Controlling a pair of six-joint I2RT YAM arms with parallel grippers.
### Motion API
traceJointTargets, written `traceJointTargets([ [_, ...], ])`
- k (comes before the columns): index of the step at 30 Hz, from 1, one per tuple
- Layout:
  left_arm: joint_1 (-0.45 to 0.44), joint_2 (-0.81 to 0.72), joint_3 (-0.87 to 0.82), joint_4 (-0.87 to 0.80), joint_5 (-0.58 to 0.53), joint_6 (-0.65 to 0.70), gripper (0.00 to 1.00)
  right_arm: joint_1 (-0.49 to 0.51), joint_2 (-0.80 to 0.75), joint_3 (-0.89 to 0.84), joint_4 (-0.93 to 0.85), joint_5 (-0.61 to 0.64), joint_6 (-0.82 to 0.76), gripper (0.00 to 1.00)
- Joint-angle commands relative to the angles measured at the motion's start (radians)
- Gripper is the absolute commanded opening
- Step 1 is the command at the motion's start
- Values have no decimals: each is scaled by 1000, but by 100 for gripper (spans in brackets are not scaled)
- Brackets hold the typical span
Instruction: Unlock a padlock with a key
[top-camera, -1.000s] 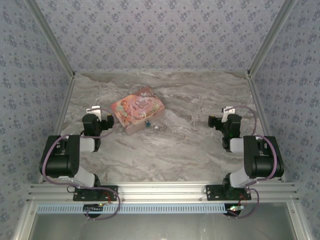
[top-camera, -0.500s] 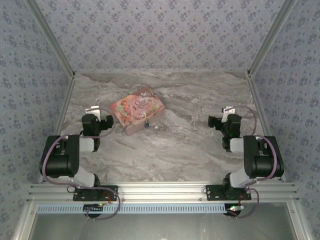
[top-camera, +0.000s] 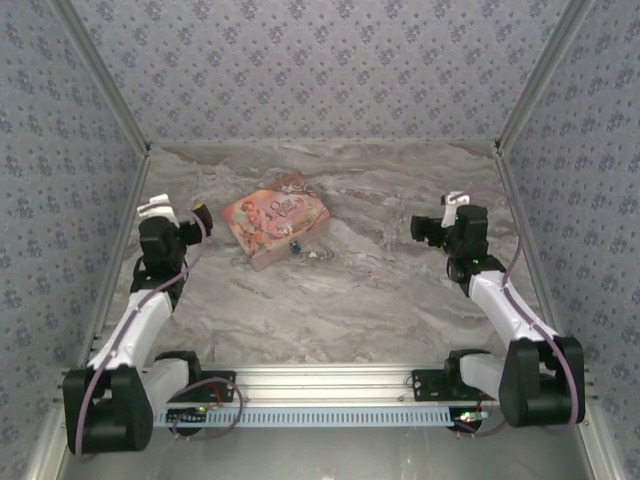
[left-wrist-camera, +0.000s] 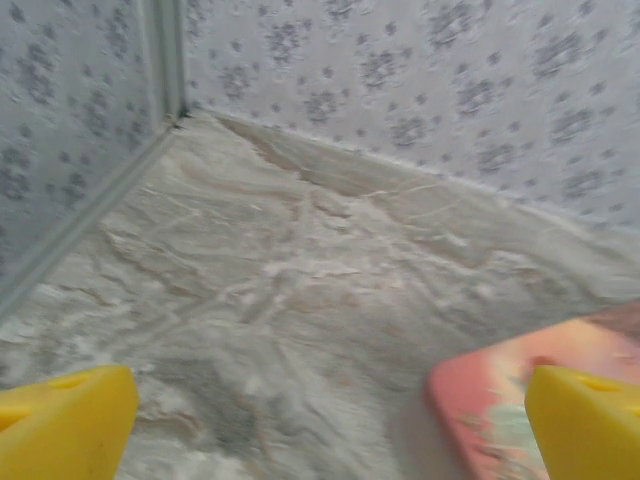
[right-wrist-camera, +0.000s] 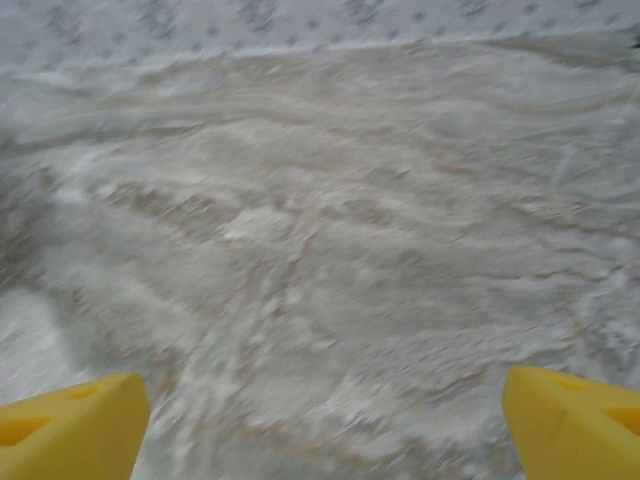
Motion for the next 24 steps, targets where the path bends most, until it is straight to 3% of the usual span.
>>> traceJointTargets([
  [1, -19, -90, 12, -228, 179, -192, 99, 106, -39, 83, -407, -4, 76, 90],
  [6, -126, -230, -35, -252, 295, -281, 99, 305, -6, 169, -620, 62, 156, 88],
  [11, -249, -350, -132, -198, 277, -350, 99, 443, 150, 234, -709, 118, 203, 80],
  [15, -301, -378, -174, -172, 248, -365, 99, 482, 317, 320, -748, 161, 217, 72],
  [24, -315, -368, -171, -200, 250, -350, 99, 523, 586, 482, -771, 164, 206, 52],
])
